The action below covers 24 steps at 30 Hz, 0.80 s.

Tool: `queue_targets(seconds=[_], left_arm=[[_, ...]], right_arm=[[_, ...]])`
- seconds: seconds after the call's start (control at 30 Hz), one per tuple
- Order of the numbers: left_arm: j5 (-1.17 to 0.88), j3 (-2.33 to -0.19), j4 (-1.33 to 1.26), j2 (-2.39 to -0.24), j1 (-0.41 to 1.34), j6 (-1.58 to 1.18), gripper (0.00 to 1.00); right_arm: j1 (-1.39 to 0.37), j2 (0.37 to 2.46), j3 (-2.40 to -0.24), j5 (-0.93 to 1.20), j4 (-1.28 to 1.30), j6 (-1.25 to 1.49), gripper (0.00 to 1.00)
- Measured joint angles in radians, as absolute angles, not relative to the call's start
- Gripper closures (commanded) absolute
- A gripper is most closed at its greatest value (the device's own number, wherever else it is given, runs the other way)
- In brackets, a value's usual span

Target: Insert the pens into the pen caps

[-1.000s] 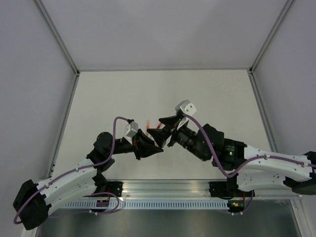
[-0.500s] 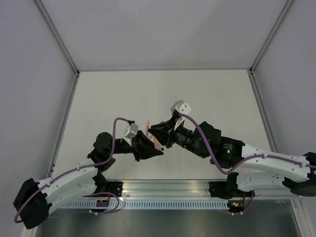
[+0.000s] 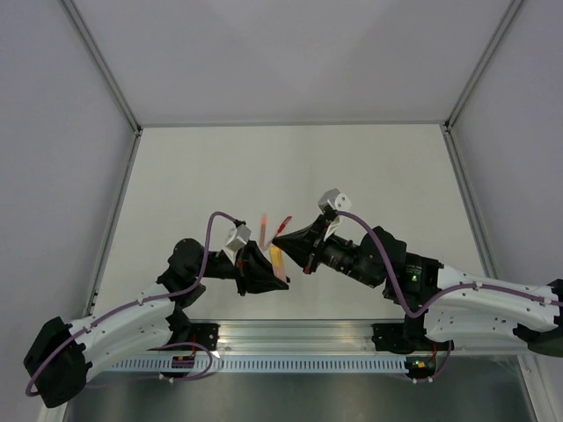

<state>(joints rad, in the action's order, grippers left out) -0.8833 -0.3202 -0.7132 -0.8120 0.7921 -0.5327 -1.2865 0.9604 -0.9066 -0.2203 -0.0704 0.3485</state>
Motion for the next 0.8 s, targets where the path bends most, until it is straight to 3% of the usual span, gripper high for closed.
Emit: queue_targets(seconds=[0.37, 0.5, 0.53, 0.8], left_arm=[[-0.866, -0.373, -0.797, -0.790, 0.790, -0.538, 0.98], [-0.866, -0.373, -0.794, -0.804, 0.789, -0.538, 0.98], [-0.866, -0.373, -0.794, -0.805, 0.789, -0.538, 0.98], [-0.871, -0.373, -0.792, -0.807, 0.789, -0.537, 0.98]], right_arm=[[-1.288, 0.994, -0.871, -0.167, 0.171, 0.353, 0.98], [-1.292, 0.958, -0.873, -0.246, 0.233, 0.360, 0.80], [-1.292, 0.944, -0.880, -0.276, 0.255, 0.361, 0.70], [-1.292, 0.829, -0.978, -0.347, 0.309, 0.318, 0.46]])
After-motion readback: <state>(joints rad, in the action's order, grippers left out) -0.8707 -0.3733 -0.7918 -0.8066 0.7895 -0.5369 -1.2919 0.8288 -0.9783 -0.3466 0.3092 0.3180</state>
